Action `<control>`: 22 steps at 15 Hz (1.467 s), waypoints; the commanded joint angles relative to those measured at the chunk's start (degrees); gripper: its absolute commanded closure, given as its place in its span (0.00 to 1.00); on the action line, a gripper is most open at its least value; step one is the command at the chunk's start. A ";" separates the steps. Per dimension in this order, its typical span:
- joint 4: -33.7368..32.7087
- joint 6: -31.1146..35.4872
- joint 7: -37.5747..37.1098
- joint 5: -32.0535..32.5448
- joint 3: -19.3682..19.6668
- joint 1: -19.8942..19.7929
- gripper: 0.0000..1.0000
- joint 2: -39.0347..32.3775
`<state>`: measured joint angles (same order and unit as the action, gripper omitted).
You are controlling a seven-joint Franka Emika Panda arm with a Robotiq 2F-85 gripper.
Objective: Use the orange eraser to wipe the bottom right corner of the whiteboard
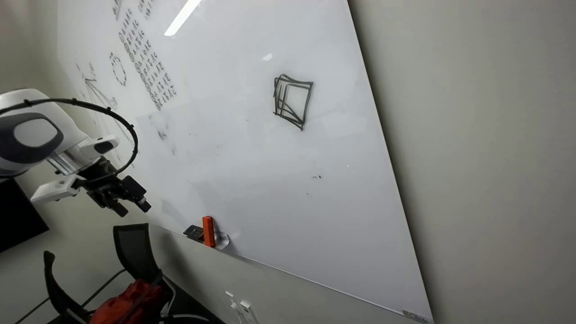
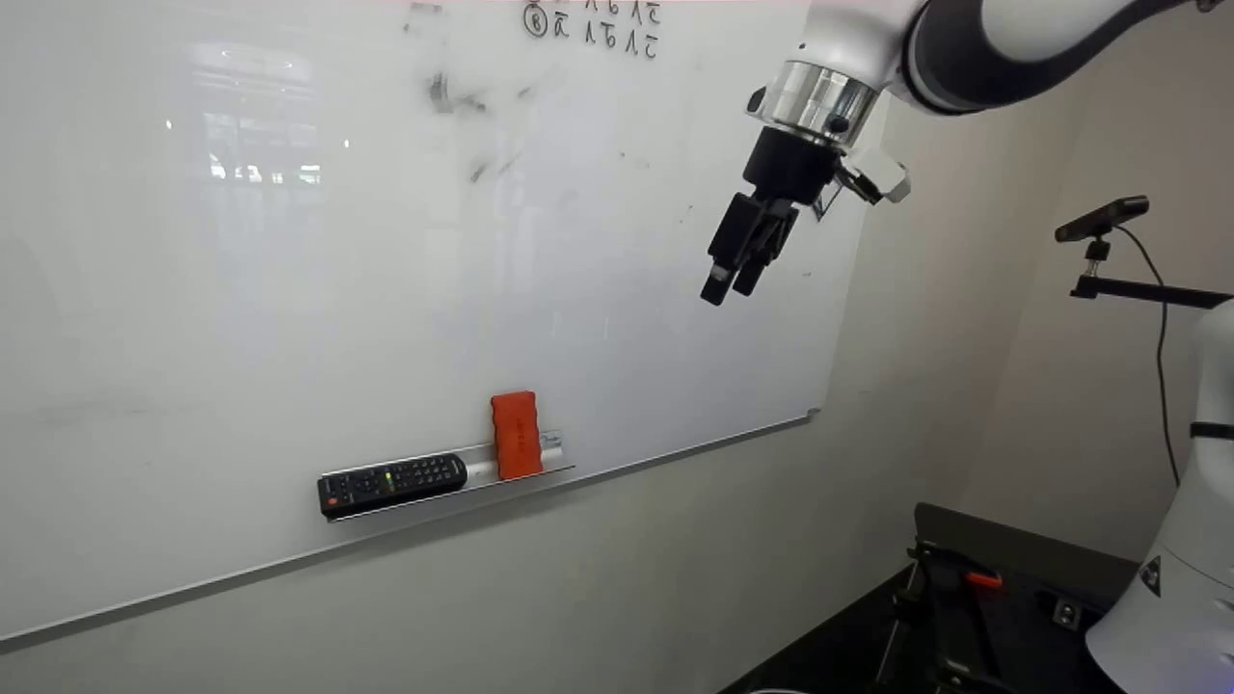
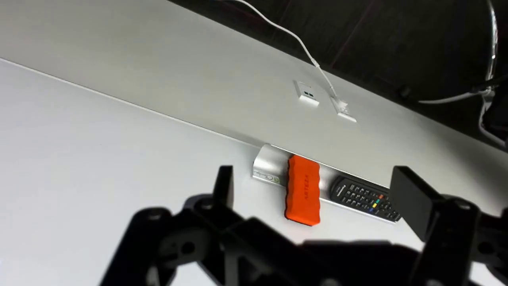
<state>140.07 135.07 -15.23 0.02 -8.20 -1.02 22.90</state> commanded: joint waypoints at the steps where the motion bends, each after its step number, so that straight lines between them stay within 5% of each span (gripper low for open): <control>1: -1.74 4.14 -6.68 3.34 -2.65 -0.44 0.00 -5.97; 7: -0.23 3.29 -4.26 2.03 -0.75 0.80 0.00 -4.16; 9: -0.80 6.22 -9.47 5.80 -3.26 -0.42 0.00 -6.18; 17: -3.47 20.70 -44.27 30.46 -12.89 -3.95 0.00 -17.43; 22: -6.12 23.55 -67.40 53.46 -12.74 -5.57 0.00 -23.16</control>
<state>136.74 157.40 -71.84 42.97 -20.51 -4.95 3.35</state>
